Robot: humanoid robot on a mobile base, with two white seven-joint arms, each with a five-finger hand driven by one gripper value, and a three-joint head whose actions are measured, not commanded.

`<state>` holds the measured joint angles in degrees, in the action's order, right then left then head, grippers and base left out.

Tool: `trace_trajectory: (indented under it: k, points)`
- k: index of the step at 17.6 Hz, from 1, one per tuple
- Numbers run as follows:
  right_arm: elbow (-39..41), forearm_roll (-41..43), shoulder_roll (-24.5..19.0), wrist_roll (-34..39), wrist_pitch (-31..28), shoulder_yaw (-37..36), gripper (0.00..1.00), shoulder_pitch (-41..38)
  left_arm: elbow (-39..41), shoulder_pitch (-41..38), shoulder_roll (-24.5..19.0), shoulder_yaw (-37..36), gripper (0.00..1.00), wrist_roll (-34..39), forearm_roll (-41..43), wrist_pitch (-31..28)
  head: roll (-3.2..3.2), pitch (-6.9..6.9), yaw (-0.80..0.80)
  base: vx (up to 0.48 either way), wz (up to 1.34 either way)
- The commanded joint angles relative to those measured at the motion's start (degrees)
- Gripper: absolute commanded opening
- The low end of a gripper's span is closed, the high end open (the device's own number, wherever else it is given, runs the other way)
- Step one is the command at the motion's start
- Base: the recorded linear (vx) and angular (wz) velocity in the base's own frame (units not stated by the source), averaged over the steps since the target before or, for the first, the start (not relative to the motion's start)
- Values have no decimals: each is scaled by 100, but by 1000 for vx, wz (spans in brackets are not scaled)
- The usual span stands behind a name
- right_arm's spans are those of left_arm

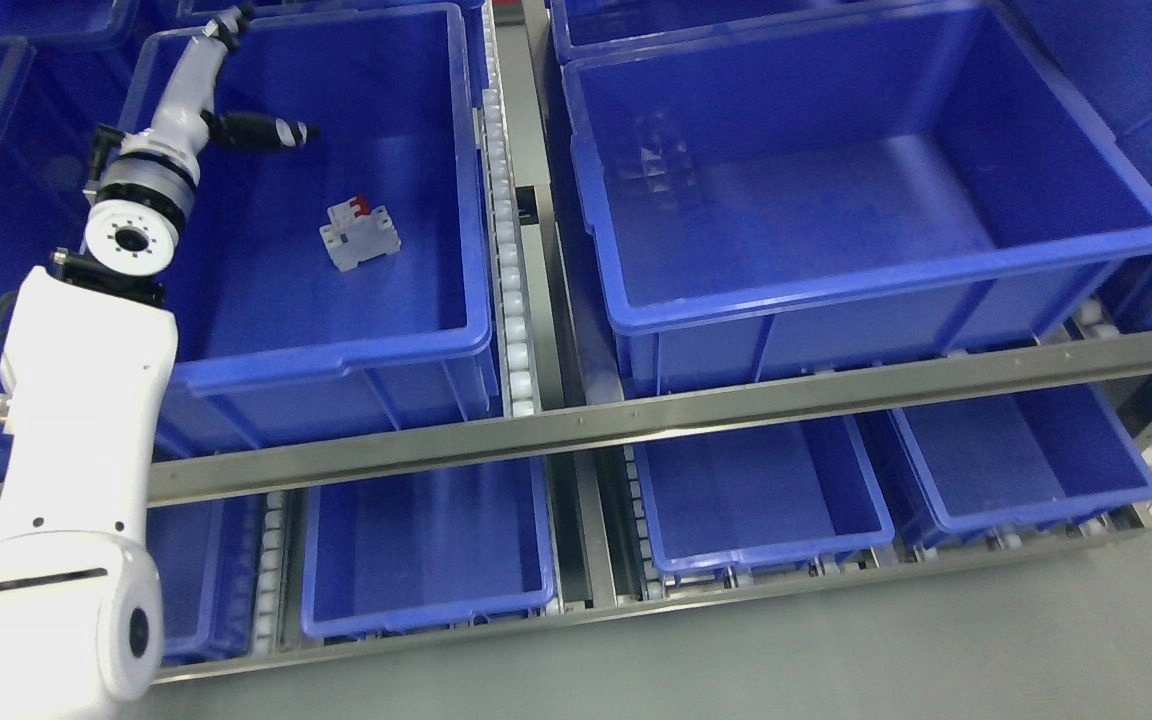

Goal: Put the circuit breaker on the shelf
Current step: 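Open the left hand to release the breaker and withdraw it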

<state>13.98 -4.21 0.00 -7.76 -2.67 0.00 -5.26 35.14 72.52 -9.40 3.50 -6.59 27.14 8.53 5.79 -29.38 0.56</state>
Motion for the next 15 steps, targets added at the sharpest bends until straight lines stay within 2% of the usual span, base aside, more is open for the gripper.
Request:
trace_trajectory:
  k: [1,4,5,7,15]
  points:
    - [-1,-1,100,-6,-190,114,100,-1,2676,-913,840,1864,100,88,-1404,-227,0,0,0,-230,43]
    - [-1,-1,100,-6,-190,114,100,-1,4373,-1967,840,1611,100,52,-1579,-965,0,0,0,-297,13]
    - [-1,-1,100,-6,-190,114,100,-1,4874,-2344,840,1244,100,61,-1745,-1123,0,0,0,-343,-44]
    - [-1,-1,100,3,-190,114,100,-1,5352,-2908,840,812,100,70,-1817,-1143,0,0,0,-288,-76]
    - [-1,-1,100,-6,-190,114,100,-1,5389,-3051,840,941,100,96,-1817,-1143,0,0,0,-256,-115]
